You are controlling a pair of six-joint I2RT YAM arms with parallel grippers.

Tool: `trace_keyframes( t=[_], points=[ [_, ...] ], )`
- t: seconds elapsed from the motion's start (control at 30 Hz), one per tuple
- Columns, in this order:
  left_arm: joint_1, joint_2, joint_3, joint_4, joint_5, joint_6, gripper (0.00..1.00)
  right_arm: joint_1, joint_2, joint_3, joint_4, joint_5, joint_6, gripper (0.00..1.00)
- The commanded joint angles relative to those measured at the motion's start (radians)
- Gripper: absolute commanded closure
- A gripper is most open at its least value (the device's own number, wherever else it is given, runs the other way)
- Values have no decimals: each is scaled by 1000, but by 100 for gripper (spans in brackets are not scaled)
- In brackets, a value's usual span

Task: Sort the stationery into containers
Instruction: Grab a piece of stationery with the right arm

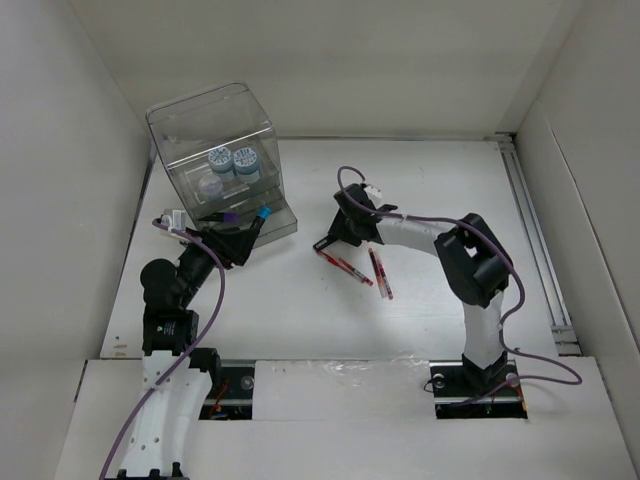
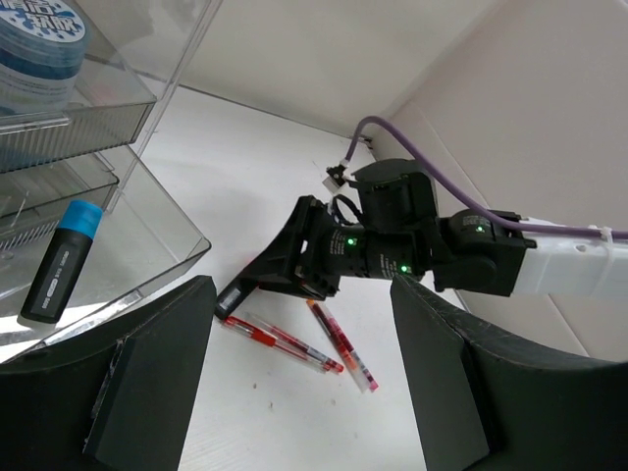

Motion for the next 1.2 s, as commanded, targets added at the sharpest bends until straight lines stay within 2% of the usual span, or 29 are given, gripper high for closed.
trace_keyframes(
  t=[0.0, 0.07, 0.17, 0.3, 0.37, 0.4, 0.43, 0.53, 0.67, 0.87, 1.17],
  points=[
    [-4, -9, 2, 57, 6, 3, 31, -13, 45, 75, 23, -25, 1, 52],
    [-4, -9, -7, 57, 6, 3, 31, -13, 69, 106, 12, -25, 1, 56],
    [-4, -9, -7, 57, 6, 3, 31, -13, 81, 139, -3, -2, 1, 56],
    [-4, -9, -7, 57, 6, 3, 31, -22, 117, 184, -42, 10, -9, 45],
    [-4, -9, -7, 57, 6, 3, 31, -22, 128, 199, -54, 10, -18, 44],
    [-4, -9, -7, 57, 6, 3, 31, -22, 138, 213, -65, 19, -18, 46],
    [-4, -9, -7, 57, 6, 3, 31, -22, 138, 213, -65, 19, -28, 53],
    [-4, -18, -7, 57, 6, 3, 31, -31, 148, 224, -75, 10, -28, 62],
    [-4, -18, -7, 57, 6, 3, 31, -42, 148, 224, -75, -27, -37, 80],
    [-4, -18, -16, 57, 6, 3, 31, -97, 96, 157, 77, -194, 11, 86],
    [-4, -18, -16, 48, 6, 3, 31, -107, -81, 72, 170, -194, 34, 90]
  ],
)
